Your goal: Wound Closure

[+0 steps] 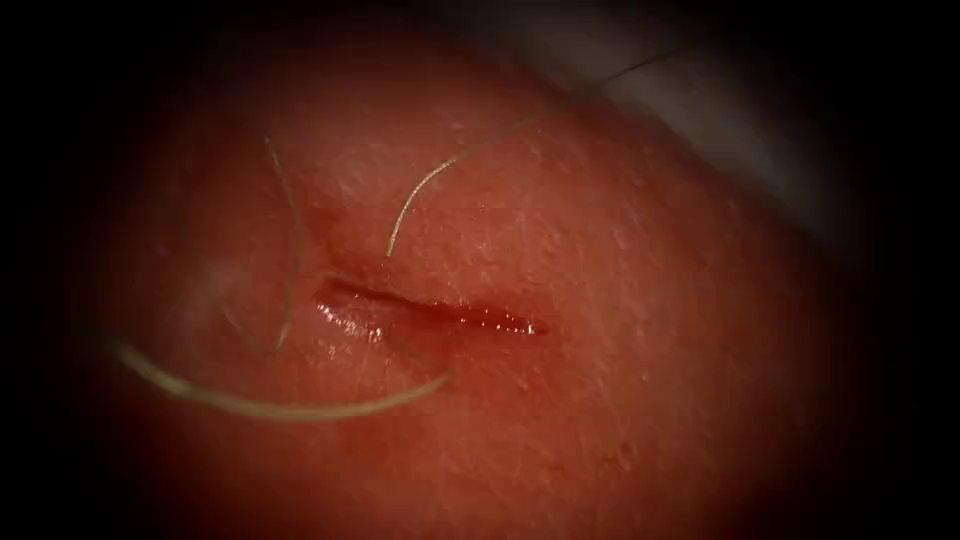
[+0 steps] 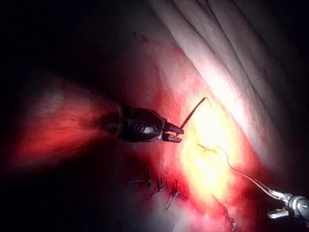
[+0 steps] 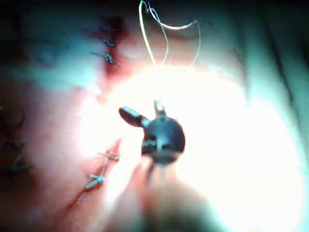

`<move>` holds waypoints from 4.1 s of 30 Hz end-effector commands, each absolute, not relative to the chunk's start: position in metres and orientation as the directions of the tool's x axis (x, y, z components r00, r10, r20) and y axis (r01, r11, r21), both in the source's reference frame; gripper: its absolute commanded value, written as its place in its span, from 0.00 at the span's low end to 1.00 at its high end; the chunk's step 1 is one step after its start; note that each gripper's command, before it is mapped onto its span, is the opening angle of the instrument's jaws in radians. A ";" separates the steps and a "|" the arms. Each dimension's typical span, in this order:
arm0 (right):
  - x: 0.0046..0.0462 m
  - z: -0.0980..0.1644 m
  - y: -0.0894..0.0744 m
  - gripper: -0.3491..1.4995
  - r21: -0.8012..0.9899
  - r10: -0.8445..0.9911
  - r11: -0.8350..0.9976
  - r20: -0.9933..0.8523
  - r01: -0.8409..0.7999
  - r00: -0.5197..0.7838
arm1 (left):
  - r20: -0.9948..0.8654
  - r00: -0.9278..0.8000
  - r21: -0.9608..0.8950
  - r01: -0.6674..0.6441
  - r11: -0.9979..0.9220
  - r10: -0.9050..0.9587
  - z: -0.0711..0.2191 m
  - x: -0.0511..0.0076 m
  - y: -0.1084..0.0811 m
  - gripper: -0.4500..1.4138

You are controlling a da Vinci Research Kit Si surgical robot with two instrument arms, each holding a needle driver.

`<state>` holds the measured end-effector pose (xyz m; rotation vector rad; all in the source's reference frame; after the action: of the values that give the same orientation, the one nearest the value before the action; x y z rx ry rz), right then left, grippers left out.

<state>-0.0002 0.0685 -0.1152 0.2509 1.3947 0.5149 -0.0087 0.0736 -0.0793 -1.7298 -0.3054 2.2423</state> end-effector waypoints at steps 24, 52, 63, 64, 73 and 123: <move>0.0131 -0.099 0.071 0.61 0.345 0.410 0.891 -0.891 -0.297 0.194 | -0.907 -0.229 -0.344 -0.084 -0.935 0.354 -0.078 -0.0099 0.073 0.05; 0.0132 -0.108 0.063 0.00 0.416 0.418 0.907 -0.874 -0.065 0.247 | -0.908 -0.230 -0.340 -0.085 -0.936 0.351 -0.077 -0.0102 0.072 0.05; 0.0181 -0.115 0.057 0.00 0.423 0.385 0.899 -0.887 0.114 0.256 | -0.908 -0.230 -0.340 -0.084 -0.937 0.350 -0.077 -0.0101 0.072 0.05; 0.0183 -0.115 0.057 0.00 0.423 0.383 0.898 -0.888 0.123 0.255 | -0.908 -0.230 -0.340 -0.084 -0.937 0.350 -0.077 -0.0101 0.072 0.05; 0.0163 -0.115 0.059 0.94 0.404 0.385 0.914 -0.889 0.032 0.247 | -0.908 -0.229 -0.340 -0.082 -0.937 0.350 -0.077 -0.0099 0.072 0.05; 0.0153 -0.098 0.072 0.12 0.339 0.396 0.906 -0.890 -0.255 0.226 | -0.909 -0.230 -0.337 -0.082 -0.938 0.347 -0.077 -0.0099 0.072 0.05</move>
<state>0.0146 0.0717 -0.0984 0.1334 1.2652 0.4494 -0.0095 0.0727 -0.0777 -1.7505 -0.3127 2.2467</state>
